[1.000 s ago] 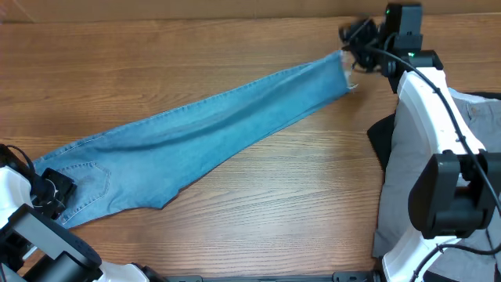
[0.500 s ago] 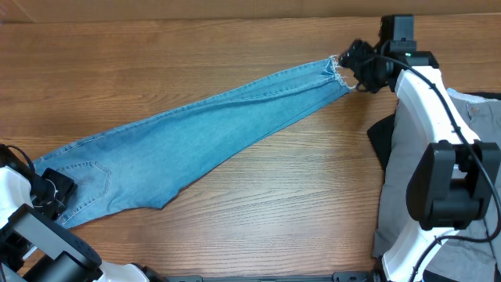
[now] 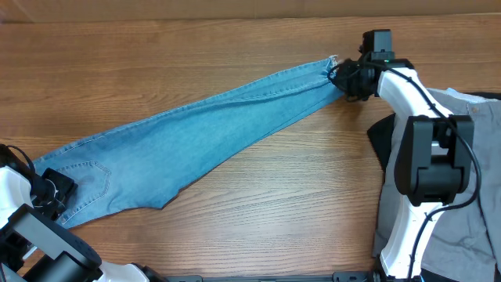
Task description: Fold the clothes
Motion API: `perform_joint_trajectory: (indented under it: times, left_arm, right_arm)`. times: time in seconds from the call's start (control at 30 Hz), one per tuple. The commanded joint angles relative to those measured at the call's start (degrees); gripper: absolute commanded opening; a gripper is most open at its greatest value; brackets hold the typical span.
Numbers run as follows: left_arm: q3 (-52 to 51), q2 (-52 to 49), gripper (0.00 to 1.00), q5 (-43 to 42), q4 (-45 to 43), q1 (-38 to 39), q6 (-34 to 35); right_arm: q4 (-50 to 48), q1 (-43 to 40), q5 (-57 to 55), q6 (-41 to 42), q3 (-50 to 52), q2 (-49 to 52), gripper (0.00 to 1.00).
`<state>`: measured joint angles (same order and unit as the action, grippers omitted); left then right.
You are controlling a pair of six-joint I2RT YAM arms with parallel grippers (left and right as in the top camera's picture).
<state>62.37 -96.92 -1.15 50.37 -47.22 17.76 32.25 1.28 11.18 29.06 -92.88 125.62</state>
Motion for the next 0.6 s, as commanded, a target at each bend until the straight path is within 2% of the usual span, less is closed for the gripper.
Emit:
perform_joint_trajectory:
  times: [0.0,0.1,0.17,0.23,0.3,0.4,0.57]
  left_arm:
    - [-0.39,-0.31,0.47,-0.42,0.20,0.39,-1.05]
    - [-0.39,-0.31,0.47,-0.44,0.35,0.39,-1.05]
    - [-0.39,-0.31,0.47,-0.44,0.33,0.39,-1.05]
    - [-0.39,-0.31,0.47,-0.42,0.59,0.39,-1.07]
    - [-0.39,-0.31,0.47,-0.42,0.79,0.39,-1.07]
    - [-0.39,-0.31,0.47,-0.42,0.55,0.39,-1.07]
    - [-0.39,-0.31,0.47,-0.42,0.17,0.39,-1.07]
  right_arm:
    - [-4.00,1.33,2.12,7.82,-0.13,3.69,0.04]
    - [-16.44,2.12,7.96,16.74,-0.13,7.69,0.04]
    - [-29.00,2.14,13.70,18.78,-0.13,8.87,0.04]
    - [-39.65,1.77,19.28,18.75,-0.22,8.72,0.15]
    - [-45.16,0.66,23.28,18.75,-0.74,7.98,0.22]
    - [-42.47,-1.55,27.54,17.99,-1.18,6.08,0.27]
    - [-21.68,-3.72,28.72,8.57,-1.18,3.58,0.34]
